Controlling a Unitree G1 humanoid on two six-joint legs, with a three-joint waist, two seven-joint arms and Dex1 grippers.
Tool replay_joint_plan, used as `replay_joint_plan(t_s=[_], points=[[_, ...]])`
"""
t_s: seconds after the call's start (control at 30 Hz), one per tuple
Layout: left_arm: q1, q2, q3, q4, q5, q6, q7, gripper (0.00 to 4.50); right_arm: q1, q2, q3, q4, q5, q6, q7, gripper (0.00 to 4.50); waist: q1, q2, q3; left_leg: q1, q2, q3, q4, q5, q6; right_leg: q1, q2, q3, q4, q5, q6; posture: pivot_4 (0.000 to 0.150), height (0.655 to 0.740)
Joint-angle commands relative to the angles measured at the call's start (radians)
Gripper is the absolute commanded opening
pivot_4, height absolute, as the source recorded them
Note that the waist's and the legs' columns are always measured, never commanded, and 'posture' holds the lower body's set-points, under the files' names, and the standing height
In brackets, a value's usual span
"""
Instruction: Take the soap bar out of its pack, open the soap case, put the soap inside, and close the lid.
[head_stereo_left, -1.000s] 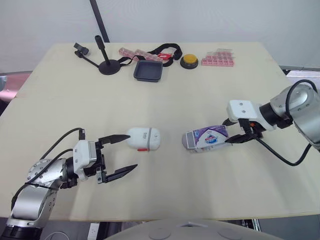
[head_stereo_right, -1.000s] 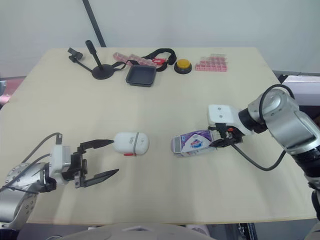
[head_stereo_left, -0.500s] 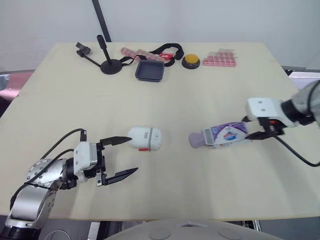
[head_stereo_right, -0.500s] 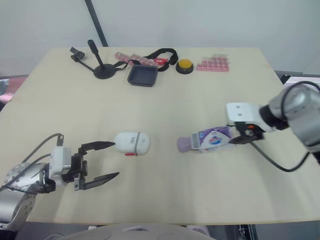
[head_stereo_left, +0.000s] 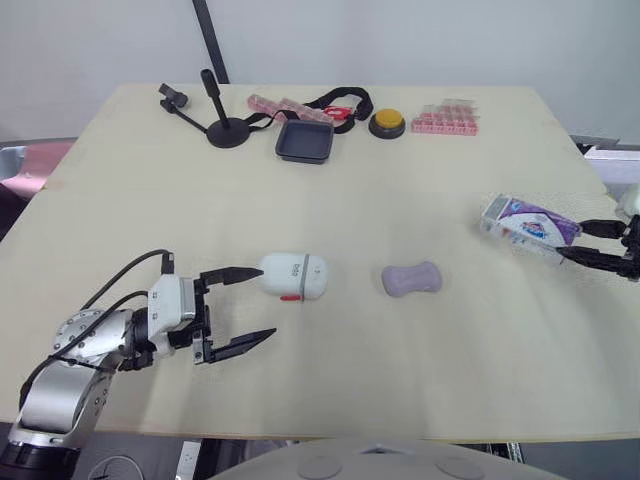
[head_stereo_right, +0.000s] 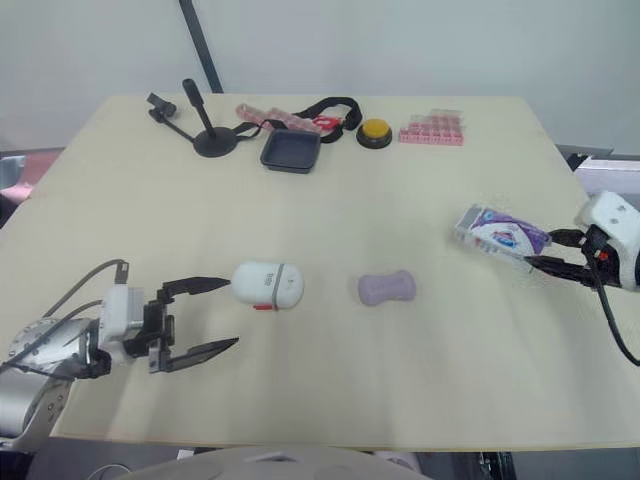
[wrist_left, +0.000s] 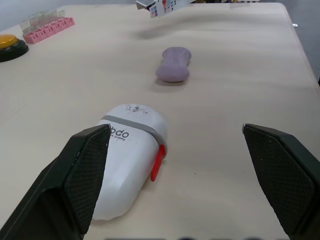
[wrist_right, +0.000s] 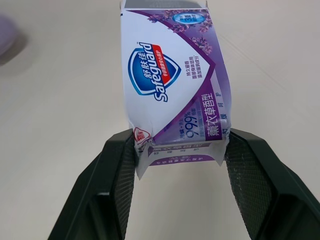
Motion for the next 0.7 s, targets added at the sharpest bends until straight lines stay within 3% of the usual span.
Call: replay_joint_plan(t_s=[0.03,0.17,0.3,0.5,0.7], points=[[0.002,0.009,0.008,-0.073,-0.023,0.024,0.026,4.50,0.022,0.061,-0.097,-0.070,0.036,0.083,-0.149,2.70,0.002,0.000,0.000,0.000,0.000,0.000,0.000,0.000,0.000,0.000,0.000,0.000,-0.001,0.000,0.000,0.150,0.7400],[-0.015,0.009,-0.004,-0.112,-0.021,0.071,0.061,4.50,-0.005,0.189,-0.161,-0.077,0.062,0.210,-0.368,2.70,0.006,0.001,-0.001,0.001,0.000,0.000,0.000,0.000,0.000,0.000,0.000,0.000,0.000,0.000,0.000,0.150,0.7400],[-0.029,0.002,-0.017,-0.120,-0.008,0.088,0.078,4.50,-0.015,0.211,-0.164,-0.083,0.088,0.277,-0.416,2.70,0.011,0.005,-0.003,0.003,0.000,0.000,0.000,0.000,0.000,0.000,0.000,0.000,-0.001,0.000,0.000,0.150,0.7400],[-0.032,0.000,-0.030,-0.128,0.001,0.093,0.095,4.50,0.011,0.192,-0.137,-0.094,0.099,0.267,-0.395,4.49,0.021,0.007,-0.004,0.001,0.000,0.000,-0.002,0.000,-0.001,0.000,0.000,0.000,-0.002,0.000,0.000,0.150,0.7400],[-0.031,0.008,-0.030,-0.095,-0.003,0.110,0.100,4.50,0.069,0.122,-0.137,-0.054,0.039,0.048,-0.296,4.49,0.024,0.008,-0.004,0.000,0.000,0.000,-0.002,0.000,-0.001,0.000,-0.001,-0.001,-0.003,0.000,0.001,0.150,0.7400]])
